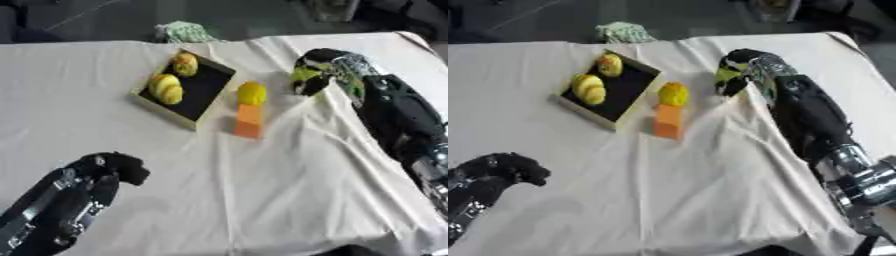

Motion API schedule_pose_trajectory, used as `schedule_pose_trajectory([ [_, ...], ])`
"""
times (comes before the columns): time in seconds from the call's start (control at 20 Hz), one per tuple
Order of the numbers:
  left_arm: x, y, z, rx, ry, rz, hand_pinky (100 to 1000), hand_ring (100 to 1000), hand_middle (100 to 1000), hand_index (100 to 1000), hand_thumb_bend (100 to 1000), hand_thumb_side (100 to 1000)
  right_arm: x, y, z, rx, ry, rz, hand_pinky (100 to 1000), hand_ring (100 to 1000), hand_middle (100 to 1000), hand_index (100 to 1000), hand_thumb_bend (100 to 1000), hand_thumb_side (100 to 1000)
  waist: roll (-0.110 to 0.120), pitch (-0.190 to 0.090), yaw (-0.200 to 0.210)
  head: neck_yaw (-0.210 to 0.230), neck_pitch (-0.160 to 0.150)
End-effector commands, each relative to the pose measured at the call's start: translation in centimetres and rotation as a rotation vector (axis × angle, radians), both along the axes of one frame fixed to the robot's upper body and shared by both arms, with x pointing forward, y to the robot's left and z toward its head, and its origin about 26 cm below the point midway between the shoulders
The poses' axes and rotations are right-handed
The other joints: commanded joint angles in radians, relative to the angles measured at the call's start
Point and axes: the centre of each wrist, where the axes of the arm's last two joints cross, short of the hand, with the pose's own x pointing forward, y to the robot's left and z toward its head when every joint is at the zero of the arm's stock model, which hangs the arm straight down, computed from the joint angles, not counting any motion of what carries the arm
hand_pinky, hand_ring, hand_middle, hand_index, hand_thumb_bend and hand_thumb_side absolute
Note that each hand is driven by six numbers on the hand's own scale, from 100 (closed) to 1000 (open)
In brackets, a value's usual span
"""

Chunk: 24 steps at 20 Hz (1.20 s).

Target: Pick up objects on the table and place them in the box.

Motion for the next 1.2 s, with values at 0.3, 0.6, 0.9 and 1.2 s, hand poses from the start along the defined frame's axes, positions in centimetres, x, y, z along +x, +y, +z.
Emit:
schedule_pose_trajectory([
  [0.3,-0.1,0.2,0.7,-0.001,-0.028,-0.001,746,758,626,786,100,656,0.1,3.5,6.9,0.083,-0.219,0.211,383,520,722,724,100,249,-0.002,-0.015,0.005,-0.005,-0.009],
  [0.6,-0.1,0.0,0.9,-0.003,-0.033,-0.011,746,758,626,786,100,654,0.2,6.9,8.8,0.14,-0.245,0.352,414,537,730,740,100,238,-0.001,-0.011,0.018,-0.016,-0.012],
  [0.9,0.0,-0.2,1.1,-0.011,-0.041,-0.029,746,758,626,786,100,651,0.7,10.2,8.6,0.148,-0.243,0.447,428,544,734,754,100,231,0.006,-0.005,0.034,-0.033,-0.015],
  [1.2,0.1,-0.4,1.2,-0.015,-0.046,-0.041,746,758,626,785,100,651,1.2,12.7,6.8,0.179,-0.255,0.486,438,554,767,828,100,222,0.01,0.0,0.047,-0.046,-0.017],
])
